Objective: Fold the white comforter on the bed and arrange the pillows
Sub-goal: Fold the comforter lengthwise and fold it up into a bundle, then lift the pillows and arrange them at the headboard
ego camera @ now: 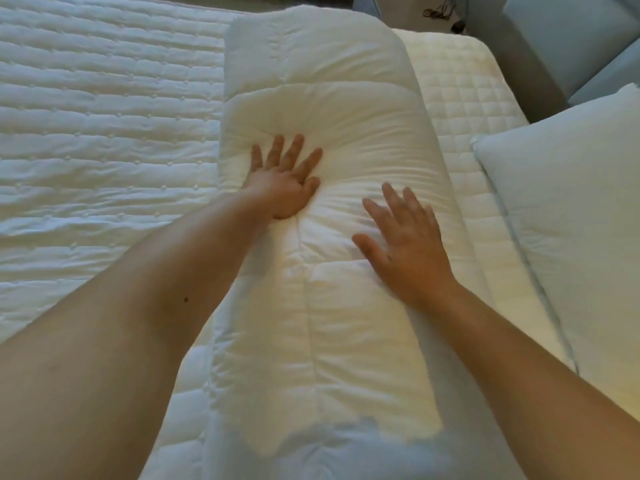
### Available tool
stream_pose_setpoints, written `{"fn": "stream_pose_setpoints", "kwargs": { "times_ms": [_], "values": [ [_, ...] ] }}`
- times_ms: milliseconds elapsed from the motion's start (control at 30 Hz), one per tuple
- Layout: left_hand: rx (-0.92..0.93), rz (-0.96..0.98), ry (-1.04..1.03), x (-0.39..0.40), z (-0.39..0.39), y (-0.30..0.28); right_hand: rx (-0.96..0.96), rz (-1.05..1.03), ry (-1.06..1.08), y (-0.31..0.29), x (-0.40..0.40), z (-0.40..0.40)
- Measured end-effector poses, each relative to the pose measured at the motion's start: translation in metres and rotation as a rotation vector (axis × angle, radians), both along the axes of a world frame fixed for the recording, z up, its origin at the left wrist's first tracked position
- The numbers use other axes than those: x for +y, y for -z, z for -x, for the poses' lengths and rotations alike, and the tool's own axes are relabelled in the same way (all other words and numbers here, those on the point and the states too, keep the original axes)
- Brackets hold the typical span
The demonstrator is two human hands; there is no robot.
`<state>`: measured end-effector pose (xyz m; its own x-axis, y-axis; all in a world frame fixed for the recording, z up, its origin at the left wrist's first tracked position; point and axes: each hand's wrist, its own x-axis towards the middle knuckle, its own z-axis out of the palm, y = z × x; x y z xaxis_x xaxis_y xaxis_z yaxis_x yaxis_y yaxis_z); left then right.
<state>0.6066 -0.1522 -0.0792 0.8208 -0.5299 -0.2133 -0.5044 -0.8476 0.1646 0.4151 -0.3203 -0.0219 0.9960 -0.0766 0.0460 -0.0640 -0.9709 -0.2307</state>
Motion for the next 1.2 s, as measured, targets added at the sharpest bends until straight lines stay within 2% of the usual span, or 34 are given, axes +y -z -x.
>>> {"fn": "stream_pose_setpoints", "kwargs": {
  "times_ms": [67,200,400,500,633,733,800,867,933,1000,1067,1200],
  "values": [
    [0.022,-0.005,-0.001,-0.004,-0.008,0.010,0.106,0.136,0.032,0.030,-0.012,-0.008],
    [0.020,-0.059,-0.003,-0.011,-0.013,0.036,0.126,0.111,0.018,0.097,-0.005,-0.003],
    [0.016,-0.123,-0.046,-0.020,-0.012,0.054,0.141,0.119,-0.034,0.130,-0.011,-0.009],
    [0.013,-0.163,-0.050,-0.024,-0.011,0.049,0.182,0.109,-0.029,0.132,-0.013,-0.011],
    [0.016,-0.207,-0.066,-0.029,-0.007,0.024,0.212,0.053,-0.040,0.104,-0.020,-0.011],
    [-0.019,-0.213,-0.087,-0.034,-0.003,-0.006,0.177,-0.164,-0.064,0.060,-0.040,-0.006],
    [0.004,-0.153,-0.177,-0.040,-0.003,-0.030,0.054,-0.385,-0.056,0.026,-0.068,0.006],
    [0.052,-0.054,-0.315,-0.048,-0.003,-0.056,-0.115,-0.410,-0.002,0.004,-0.110,0.023],
    [0.008,0.013,-0.397,-0.068,0.002,-0.079,-0.120,-0.376,0.119,-0.009,-0.164,0.042],
    [-0.112,0.106,-0.365,-0.101,0.014,-0.093,-0.057,-0.358,0.270,-0.013,-0.223,0.060],
    [-0.163,0.256,-0.242,-0.151,0.036,-0.105,-0.023,-0.362,0.437,-0.016,-0.281,0.076],
    [0.118,0.506,-0.158,-0.271,0.096,-0.096,-0.042,-0.195,0.624,-0.025,-0.386,0.096]
  ]
}}
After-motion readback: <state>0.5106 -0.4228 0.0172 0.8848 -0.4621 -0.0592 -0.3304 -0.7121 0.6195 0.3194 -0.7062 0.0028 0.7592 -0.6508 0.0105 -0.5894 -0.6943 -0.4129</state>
